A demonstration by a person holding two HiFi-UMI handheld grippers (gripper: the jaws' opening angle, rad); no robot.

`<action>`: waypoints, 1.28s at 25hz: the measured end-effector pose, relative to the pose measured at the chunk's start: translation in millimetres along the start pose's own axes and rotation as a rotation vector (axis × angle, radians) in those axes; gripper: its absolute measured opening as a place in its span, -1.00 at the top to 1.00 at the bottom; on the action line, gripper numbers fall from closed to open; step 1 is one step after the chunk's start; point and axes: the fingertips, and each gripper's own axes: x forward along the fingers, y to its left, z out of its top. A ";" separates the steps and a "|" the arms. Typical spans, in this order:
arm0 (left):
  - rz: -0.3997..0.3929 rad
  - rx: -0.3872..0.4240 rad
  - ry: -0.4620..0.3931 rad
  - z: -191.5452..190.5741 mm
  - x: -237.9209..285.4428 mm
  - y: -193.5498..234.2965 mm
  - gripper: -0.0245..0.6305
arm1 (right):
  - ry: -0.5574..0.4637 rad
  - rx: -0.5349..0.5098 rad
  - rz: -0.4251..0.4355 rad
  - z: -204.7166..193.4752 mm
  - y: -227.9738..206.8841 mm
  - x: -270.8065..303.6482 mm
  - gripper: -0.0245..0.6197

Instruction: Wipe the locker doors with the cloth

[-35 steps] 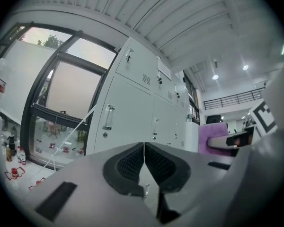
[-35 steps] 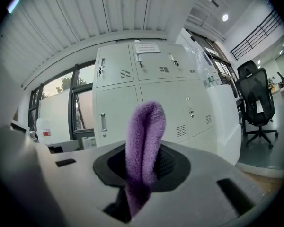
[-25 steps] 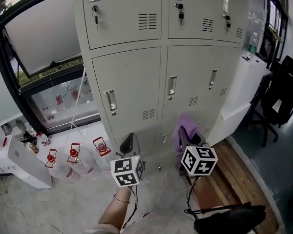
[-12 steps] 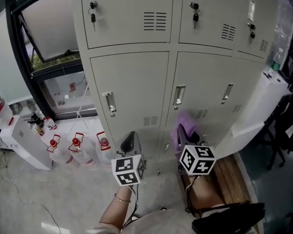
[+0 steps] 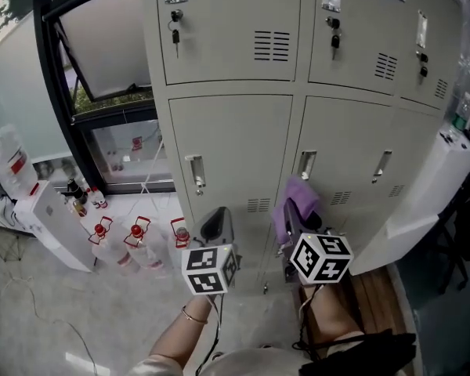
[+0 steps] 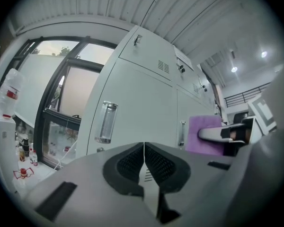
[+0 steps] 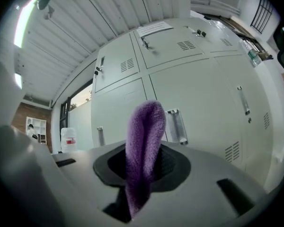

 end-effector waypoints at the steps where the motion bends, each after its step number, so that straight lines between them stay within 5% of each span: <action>1: 0.001 0.011 -0.015 9.2 2.3 0.7 0.90 | -0.014 -0.014 0.017 8.1 6.3 2.9 0.71; 10: 0.003 0.090 -0.116 81.8 5.9 8.3 0.90 | -0.117 -0.130 0.145 84.8 59.9 22.2 0.71; 19: 0.102 0.173 -0.263 203.0 0.0 45.9 0.90 | -0.202 -0.258 0.196 173.3 88.1 36.8 0.71; 32: 0.157 0.281 -0.380 344.1 -13.1 66.3 0.90 | -0.251 -0.247 0.348 298.7 155.1 56.8 0.71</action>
